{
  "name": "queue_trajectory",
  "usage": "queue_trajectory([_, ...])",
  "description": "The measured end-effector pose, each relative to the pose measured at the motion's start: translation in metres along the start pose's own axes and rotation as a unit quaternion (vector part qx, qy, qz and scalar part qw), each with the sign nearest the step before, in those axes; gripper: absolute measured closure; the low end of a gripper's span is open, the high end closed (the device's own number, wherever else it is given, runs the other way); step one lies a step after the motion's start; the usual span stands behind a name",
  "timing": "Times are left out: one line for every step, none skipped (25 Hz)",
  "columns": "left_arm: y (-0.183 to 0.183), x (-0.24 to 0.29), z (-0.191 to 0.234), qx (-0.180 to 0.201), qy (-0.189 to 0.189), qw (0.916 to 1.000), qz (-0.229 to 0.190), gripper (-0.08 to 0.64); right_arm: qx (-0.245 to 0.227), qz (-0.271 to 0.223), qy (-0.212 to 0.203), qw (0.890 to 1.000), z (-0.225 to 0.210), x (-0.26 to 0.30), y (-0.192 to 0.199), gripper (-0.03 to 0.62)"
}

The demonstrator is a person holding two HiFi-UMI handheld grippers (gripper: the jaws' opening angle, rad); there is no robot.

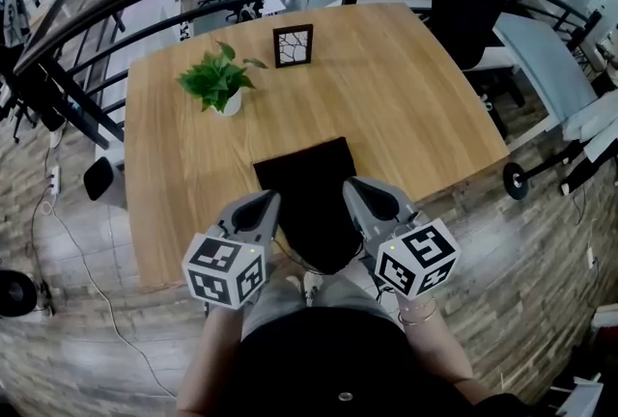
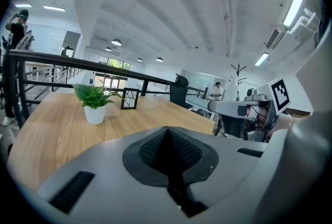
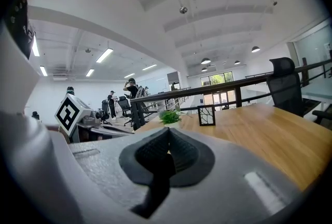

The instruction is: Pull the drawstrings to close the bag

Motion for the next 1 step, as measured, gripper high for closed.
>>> queue_trajectory([0.0000, 0.0003, 0.0001, 0.000, 0.000, 1.0000, 0.001, 0.545, 0.000, 0.001, 0.001, 1.000, -0.0008, -0.0003, 0.0001, 0.594])
Point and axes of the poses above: the fingertips, and each gripper's own axes: x forward along the fingers, z to its left, y out of its underside, the point moved 10 cm from there along -x, backward along the fingers, and after that the axes turned 13 degrees about z, right-handed, at the moved point
